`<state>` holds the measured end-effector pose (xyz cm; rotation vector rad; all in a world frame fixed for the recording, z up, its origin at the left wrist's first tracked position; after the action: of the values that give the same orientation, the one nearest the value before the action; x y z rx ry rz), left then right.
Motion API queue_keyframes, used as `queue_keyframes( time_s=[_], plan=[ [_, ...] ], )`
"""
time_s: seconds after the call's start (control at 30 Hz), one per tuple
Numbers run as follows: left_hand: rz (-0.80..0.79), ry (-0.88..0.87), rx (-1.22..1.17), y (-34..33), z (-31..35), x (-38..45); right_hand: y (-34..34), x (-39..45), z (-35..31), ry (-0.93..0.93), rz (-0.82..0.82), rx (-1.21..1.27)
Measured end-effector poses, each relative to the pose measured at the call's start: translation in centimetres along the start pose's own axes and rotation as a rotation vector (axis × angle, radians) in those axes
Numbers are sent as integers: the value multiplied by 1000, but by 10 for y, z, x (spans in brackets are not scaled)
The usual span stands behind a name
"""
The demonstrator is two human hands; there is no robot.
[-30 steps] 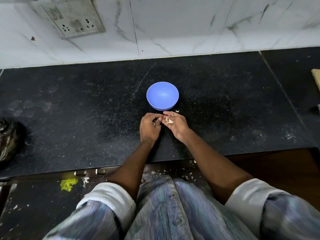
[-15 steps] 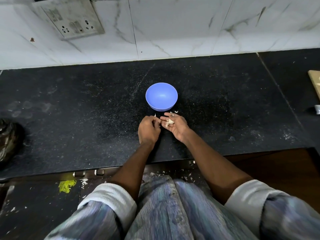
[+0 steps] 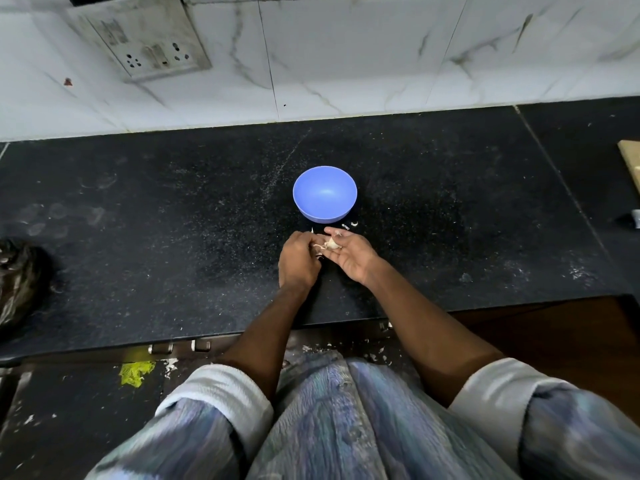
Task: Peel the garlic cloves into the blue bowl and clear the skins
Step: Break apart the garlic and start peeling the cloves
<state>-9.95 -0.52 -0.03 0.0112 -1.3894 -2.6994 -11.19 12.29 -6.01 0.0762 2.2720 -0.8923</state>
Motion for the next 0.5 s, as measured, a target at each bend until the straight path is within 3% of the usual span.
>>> queue_keyframes(
  time_s=[0.27,0.5],
  plan=[
    [119,107,115,15,-22,0,1,-6,-6,77,-69,-178],
    [106,27,-171,12,-10,4,-2,-3,-6,60,-72,-177]
  ],
)
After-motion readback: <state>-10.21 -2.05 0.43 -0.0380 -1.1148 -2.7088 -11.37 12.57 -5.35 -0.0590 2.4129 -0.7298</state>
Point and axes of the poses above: each hand's wrist, its own x-axis towards the middle knuckle, its own y-axis out of the back of the hand, z = x × y, the point moved 10 cm from there along x, towards the middle knuckle, and after that the axes turned 7 degrees about x, right-handed, at the moved point
